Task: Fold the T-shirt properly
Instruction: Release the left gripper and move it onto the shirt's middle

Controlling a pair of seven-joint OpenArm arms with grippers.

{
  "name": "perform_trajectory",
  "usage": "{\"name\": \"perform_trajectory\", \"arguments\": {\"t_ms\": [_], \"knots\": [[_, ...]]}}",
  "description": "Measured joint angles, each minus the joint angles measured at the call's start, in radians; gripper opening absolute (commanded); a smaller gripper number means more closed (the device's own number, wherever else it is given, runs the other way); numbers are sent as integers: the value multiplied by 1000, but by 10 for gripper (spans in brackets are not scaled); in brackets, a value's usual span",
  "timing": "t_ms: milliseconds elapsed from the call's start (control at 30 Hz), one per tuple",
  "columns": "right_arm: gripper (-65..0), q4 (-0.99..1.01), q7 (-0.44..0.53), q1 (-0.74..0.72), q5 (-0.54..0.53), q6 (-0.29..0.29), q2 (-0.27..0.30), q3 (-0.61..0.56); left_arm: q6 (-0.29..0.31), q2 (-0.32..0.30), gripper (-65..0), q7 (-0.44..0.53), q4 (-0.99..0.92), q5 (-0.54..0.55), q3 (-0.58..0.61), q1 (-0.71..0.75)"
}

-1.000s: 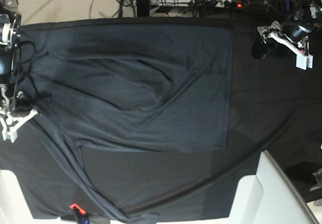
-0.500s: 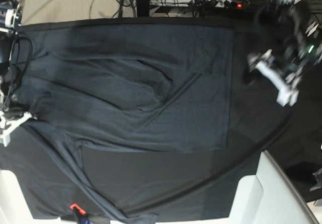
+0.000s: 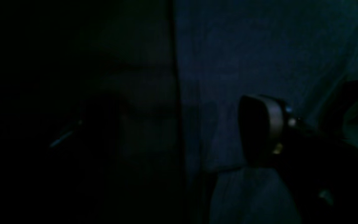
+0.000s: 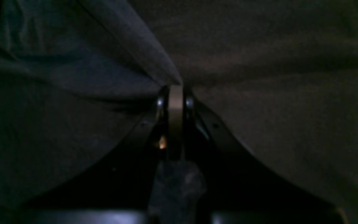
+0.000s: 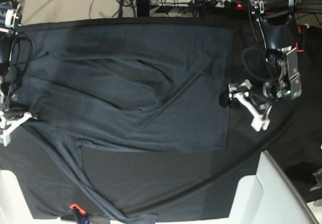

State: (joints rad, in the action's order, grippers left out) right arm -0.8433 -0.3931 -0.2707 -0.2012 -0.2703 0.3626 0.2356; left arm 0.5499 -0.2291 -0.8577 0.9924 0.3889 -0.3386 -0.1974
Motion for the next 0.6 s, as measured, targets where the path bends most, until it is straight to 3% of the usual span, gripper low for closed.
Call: {"name": "perform_trajectory", "arguments": {"t_ms": [100, 167, 400, 467, 533, 600], "knots": [[-644, 0, -1, 0, 1, 1, 0, 0, 1, 23, -326, 15, -2, 8, 5, 10], [-644, 0, 0, 0, 0, 1, 0, 0, 1, 32, -362, 17, -3, 11, 5, 13], [-644, 0, 0, 0, 0, 0, 0, 0, 0, 35, -380, 16, -3, 11, 6, 13], [-644, 0, 0, 0, 0, 0, 0, 0, 0, 35, -461, 16, -3, 6, 6, 13], [-644, 0, 0, 0, 0, 0, 0, 0, 0, 37, -612, 8, -6, 3, 6, 14], [-644, 0, 0, 0, 0, 0, 0, 0, 0, 39, -650, 3, -9, 7, 6, 18]]}}
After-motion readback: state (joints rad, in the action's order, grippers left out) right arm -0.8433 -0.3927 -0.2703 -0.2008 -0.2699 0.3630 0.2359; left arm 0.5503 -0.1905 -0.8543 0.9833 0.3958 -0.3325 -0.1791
